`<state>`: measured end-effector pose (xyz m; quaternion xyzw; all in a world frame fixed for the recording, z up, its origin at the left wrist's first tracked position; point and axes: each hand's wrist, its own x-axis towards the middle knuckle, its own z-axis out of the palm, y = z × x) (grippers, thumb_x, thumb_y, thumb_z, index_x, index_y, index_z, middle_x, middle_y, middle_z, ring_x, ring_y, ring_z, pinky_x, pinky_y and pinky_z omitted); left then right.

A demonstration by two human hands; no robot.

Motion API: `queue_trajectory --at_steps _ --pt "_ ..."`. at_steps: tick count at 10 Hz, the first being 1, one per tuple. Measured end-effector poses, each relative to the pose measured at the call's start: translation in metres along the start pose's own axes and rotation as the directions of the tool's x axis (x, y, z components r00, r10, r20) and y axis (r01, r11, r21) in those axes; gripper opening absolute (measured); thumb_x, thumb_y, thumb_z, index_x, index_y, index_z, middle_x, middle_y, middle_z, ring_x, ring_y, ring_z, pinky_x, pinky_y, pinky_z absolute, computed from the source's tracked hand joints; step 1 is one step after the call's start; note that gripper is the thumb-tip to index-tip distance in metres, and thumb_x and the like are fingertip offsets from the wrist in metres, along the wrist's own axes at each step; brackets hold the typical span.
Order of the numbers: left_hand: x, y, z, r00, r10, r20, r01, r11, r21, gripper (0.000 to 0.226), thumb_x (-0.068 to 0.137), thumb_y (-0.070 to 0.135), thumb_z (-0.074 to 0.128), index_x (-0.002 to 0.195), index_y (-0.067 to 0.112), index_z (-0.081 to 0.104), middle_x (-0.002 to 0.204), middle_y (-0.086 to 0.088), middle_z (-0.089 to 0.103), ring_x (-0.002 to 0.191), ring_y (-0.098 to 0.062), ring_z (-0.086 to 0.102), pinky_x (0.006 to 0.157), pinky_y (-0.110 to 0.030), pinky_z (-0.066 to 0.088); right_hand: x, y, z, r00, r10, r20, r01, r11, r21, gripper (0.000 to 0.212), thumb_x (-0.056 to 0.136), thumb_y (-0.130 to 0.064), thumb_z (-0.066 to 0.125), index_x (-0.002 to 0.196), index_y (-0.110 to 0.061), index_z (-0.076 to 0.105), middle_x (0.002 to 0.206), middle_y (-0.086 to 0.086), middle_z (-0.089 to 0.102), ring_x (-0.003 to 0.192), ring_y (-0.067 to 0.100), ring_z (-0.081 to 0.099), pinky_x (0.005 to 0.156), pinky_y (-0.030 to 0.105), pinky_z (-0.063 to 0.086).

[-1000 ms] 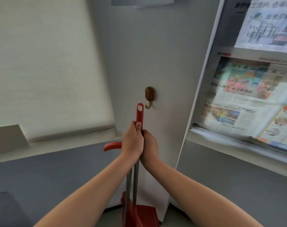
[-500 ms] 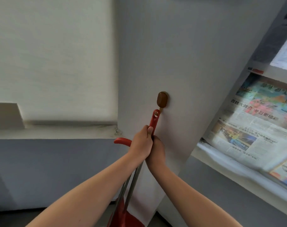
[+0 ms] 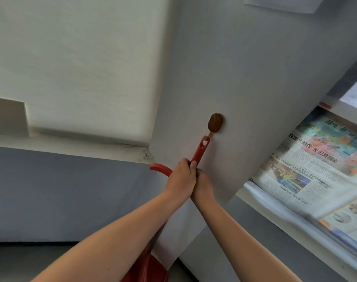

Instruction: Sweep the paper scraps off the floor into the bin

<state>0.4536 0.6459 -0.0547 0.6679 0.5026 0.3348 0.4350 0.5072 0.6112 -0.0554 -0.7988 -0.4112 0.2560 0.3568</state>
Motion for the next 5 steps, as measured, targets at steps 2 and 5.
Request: queue_trajectory --at_steps 2,5 --pt "-0.042 -0.009 -0.042 0.991 0.130 0.017 -0.130 0.991 0.020 0.028 0.101 0.027 0.035 0.116 0.011 0.052 0.111 -0.007 0.059 0.099 -0.019 0.058 0.083 -0.032 0.046 -0.065 -0.015 -0.003 0.998 0.053 -0.046 -0.055 0.997 -0.045 0.043 0.096 -0.022 0.048 0.136 -0.004 0.046 0.126 0.012 0.059 0.099 0.019 0.056 0.085 0.027 0.045" --pt "-0.131 -0.011 -0.119 0.858 0.508 0.082 -0.508 0.812 0.286 0.048 0.100 0.025 0.034 0.144 0.005 0.033 0.155 -0.012 0.029 0.147 -0.021 0.016 0.122 -0.036 0.008 -0.176 -0.049 -0.008 0.910 -0.111 -0.400 0.035 0.981 -0.193 0.047 0.095 -0.017 0.042 0.142 -0.011 0.039 0.142 0.007 0.045 0.125 0.023 0.048 0.102 0.035 0.040"
